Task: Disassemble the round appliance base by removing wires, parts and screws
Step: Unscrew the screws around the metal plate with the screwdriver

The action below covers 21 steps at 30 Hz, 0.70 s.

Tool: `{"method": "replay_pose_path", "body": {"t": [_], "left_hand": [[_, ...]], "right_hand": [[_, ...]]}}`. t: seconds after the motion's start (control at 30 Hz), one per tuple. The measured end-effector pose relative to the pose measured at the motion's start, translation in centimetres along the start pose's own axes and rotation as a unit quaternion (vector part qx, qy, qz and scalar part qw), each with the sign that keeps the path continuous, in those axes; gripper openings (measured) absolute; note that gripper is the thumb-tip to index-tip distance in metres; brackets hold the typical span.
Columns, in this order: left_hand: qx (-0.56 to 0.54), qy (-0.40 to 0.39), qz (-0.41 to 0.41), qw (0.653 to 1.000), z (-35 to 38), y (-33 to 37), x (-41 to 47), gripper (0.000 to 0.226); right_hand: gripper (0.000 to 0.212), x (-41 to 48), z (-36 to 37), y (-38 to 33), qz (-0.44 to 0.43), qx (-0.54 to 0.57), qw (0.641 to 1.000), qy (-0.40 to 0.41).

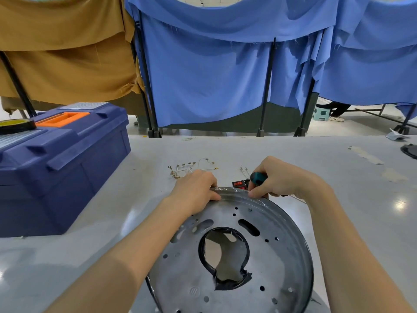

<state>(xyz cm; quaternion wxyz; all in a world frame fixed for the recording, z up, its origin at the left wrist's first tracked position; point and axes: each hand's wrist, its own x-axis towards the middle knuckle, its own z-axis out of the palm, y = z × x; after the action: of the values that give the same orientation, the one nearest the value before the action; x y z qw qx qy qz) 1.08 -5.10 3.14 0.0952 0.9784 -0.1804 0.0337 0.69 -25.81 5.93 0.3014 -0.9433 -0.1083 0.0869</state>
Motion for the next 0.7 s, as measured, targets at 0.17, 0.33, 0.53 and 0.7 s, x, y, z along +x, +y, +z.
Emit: {"method": "replay_pose_path", "body": {"t": [0.17,0.33,0.53,0.7], "left_hand": [[0.015,0.004,0.013,1.0,0.17,-0.12,0.27,0.028],[0.029,-0.022,0.029,0.999,0.11,-0.31,0.43,0.033],[0.054,-0.009,0.01,0.998,0.15,-0.39,0.66,0.025],[0.067,-0.009,-0.018,0.998,0.11,-0.85,0.49,0.025]], "right_hand": [[0.011,-0.07,-0.11,-0.12,0.016,-0.016,1.0,-0.002],[0.018,-0.26,-0.14,-0.26,0.033,-0.034,0.999,-0.005],[0.021,-0.02,0.1,-0.3,0.026,-0.04,0.999,0.001],[0.033,0.14,0.31,-0.54,0.022,-0.04,0.999,0.005]]}}
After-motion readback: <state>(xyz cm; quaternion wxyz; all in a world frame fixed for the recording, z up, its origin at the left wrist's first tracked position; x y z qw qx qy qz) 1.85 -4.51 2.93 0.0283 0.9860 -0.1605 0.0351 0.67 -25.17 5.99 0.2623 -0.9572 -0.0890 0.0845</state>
